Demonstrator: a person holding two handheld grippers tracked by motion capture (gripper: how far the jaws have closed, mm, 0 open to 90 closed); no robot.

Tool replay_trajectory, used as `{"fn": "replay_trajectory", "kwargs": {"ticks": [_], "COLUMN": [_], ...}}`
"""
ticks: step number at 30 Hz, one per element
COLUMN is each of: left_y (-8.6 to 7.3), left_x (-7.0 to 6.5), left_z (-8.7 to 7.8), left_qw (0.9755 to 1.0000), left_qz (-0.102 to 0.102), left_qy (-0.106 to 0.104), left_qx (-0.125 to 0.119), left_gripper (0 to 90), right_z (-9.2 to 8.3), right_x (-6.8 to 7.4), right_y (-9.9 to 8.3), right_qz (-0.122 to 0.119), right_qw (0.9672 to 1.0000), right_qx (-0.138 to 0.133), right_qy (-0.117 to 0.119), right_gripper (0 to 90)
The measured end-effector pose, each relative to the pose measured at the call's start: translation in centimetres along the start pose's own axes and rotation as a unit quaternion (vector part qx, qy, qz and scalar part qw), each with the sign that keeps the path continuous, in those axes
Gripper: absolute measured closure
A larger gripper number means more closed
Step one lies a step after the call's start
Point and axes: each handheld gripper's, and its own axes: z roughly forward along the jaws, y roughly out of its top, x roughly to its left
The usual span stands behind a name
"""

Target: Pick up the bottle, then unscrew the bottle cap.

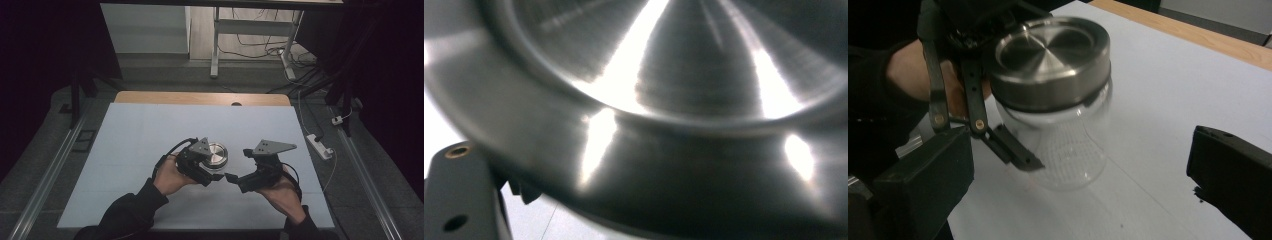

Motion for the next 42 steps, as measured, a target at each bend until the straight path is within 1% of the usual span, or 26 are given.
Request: {"fn": "replay_trajectory", "kwargs": {"ticks": [3, 11, 14, 15, 16, 18, 19, 20, 22, 25, 26, 28, 29, 30, 33, 35, 36, 37, 38, 39, 40, 42], "left_y": [-0.1, -0.1, -0.1, -0.1, 0.0, 0.0, 0.0, 0.0, 0.0, 0.0, 0.0, 0.0, 0.0, 0.1, 0.1, 0.1, 0.1, 0.1, 0.1, 0.1, 0.1, 0.1], "left_x": [0.1, 0.1, 0.0, -0.1, -0.1, -0.1, -0.1, -0.1, -0.2, -0.2, -0.2, -0.2, -0.2, -0.2, -0.2, -0.1, -0.2, -0.2, -0.2, -0.2, -0.2, -0.2], "left_z": [0.1, 0.5, 0.4, 0.4, 0.4, 0.3, 0.3, 0.4, 0.4, 0.4, 0.4, 0.4, 0.3, 0.3, 0.1, -0.1, -0.1, -0.3, -0.3, -0.4, -0.4, -0.6], "left_qw": [1.0, 1.0, 1.0, 1.0, 1.0, 1.0, 1.0, 1.0, 1.0, 1.0, 1.0, 0.9999, 0.9999, 0.9999, 0.9999, 0.9998, 0.9998, 0.9995, 0.9995, 0.9991, 0.9991, 0.9984], "left_qz": [-0.002, 0.0, -0.002, -0.002, -0.002, -0.002, -0.002, -0.001, 0.0, 0.0, 0.0, 0.0, 0.002, 0.001, 0.004, 0.006, 0.008, 0.013, 0.013, 0.018, 0.018, 0.027], "left_qy": [-0.001, -0.004, -0.004, -0.003, -0.004, -0.005, -0.006, -0.005, -0.004, -0.004, -0.003, -0.005, -0.005, -0.006, -0.008, -0.015, -0.018, -0.028, -0.028, -0.039, -0.039, -0.05], "left_qx": [0.0, 0.005, 0.004, 0.005, 0.005, 0.004, 0.003, 0.004, 0.007, 0.008, 0.009, 0.01, 0.011, 0.011, 0.011, 0.009, 0.008, 0.005, 0.005, 0.003, 0.003, 0.0], "left_gripper": [15.7, 15.7, 15.7, 15.7, 15.7, 15.7, 15.7, 15.7, 15.7, 15.7, 15.7, 15.7, 15.7, 15.7, 15.7, 15.7, 15.7, 15.7, 15.7, 15.8, 15.7, 15.8], "right_z": [0.3, 1.7, 2.0, 2.4, 2.4, 3.1, 3.1, 3.5, 3.7, 4.1, 4.1, 4.4, 4.4, 4.4, 4.5, 4.4, 4.4, 4.2, 4.2, 4.1, 4.1, 4.0], "right_x": [0.1, 0.4, 0.5, 0.6, 0.6, 0.9, 0.9, 1.0, 1.1, 1.3, 1.3, 1.5, 1.5, 1.5, 1.5, 1.6, 1.6, 1.5, 1.5, 1.2, 1.2, 0.8], "right_y": [0.3, 1.2, 1.4, 1.6, 1.6, 1.9, 1.9, 2.0, 2.2, 2.4, 2.4, 2.6, 2.6, 2.7, 2.8, 2.8, 2.8, 2.9, 2.9, 2.9, 2.9, 2.9], "right_qz": [-0.002, -0.017, -0.017, -0.023, -0.023, -0.03, -0.03, -0.032, -0.034, -0.04, -0.04, -0.047, -0.047, -0.049, -0.052, -0.06, -0.06, -0.066, -0.066, -0.073, -0.073, -0.079], "right_qw": [1.0, 0.9999, 0.9999, 0.9997, 0.9997, 0.9995, 0.9995, 0.9995, 0.9994, 0.9992, 0.9992, 0.9988, 0.9988, 0.9988, 0.9986, 0.9981, 0.9981, 0.9976, 0.9976, 0.9962, 0.9962, 0.9939], "right_qx": [-0.001, 0.001, 0.002, 0.002, 0.002, 0.006, 0.006, 0.004, 0.004, 0.002, 0.002, 0.002, 0.002, 0.0, -0.001, -0.004, -0.004, -0.004, -0.004, -0.008, -0.008, -0.015], "right_qy": [-0.001, -0.002, -0.001, 0.002, 0.002, -0.001, -0.001, -0.002, -0.003, -0.006, -0.006, -0.008, -0.008, 0.0, 0.002, 0.009, 0.009, 0.022, 0.022, 0.045, 0.045, 0.075], "right_gripper": [0.0, 0.0, 0.0, 0.0, 0.0, 0.0, 0.0, 0.3, 2.0, 7.0, 7.0, 13.4, 13.4, 17.3, 17.5, 17.6, 17.6, 17.7, 17.7, 17.8, 17.8, 17.8]}}
